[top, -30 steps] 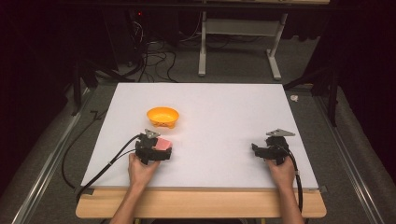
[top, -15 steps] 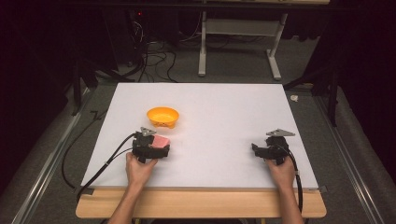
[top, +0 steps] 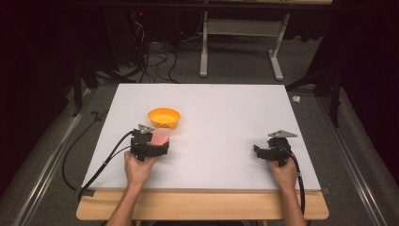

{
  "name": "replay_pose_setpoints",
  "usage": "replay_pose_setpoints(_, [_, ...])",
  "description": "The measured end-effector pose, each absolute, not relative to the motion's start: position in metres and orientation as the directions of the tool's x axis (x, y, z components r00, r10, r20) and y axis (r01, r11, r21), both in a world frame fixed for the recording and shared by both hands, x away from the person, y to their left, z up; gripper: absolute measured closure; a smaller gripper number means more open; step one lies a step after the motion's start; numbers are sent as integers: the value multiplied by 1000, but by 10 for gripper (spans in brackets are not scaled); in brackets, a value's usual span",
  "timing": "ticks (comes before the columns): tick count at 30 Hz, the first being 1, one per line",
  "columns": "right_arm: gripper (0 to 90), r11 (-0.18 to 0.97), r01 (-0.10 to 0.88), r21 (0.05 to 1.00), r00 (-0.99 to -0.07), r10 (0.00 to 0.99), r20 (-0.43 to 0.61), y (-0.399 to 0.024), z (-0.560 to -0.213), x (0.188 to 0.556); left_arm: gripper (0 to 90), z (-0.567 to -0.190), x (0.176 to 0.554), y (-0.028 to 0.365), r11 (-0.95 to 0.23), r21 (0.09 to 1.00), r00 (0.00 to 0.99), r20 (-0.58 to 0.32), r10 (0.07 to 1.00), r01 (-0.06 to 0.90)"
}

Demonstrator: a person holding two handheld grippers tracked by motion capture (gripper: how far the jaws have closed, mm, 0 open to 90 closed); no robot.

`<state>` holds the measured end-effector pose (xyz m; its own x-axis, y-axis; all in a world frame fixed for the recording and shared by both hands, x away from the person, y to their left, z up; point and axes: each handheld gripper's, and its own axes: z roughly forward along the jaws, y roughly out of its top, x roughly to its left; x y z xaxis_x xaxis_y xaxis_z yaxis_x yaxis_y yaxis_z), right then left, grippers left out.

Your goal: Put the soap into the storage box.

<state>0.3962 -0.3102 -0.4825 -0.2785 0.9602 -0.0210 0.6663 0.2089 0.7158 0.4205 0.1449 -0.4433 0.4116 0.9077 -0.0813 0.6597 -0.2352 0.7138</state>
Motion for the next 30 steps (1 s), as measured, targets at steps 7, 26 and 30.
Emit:
replay_pose_setpoints(7, [231,207,667,716,-278,960,-19,-310,-482,396,136,-437,424,148,-201,718,391,-107,914,666])
replay_pose_setpoints(26, [231,207,667,716,-277,961,-19,-310,-483,396,136,-405,440,150,-165,736,360,-114,926,657])
replay_pose_setpoints(30, [231,208,666,716,-278,960,-20,-310,-483,396,136,-398,444,149,-155,740,356,-120,927,654])
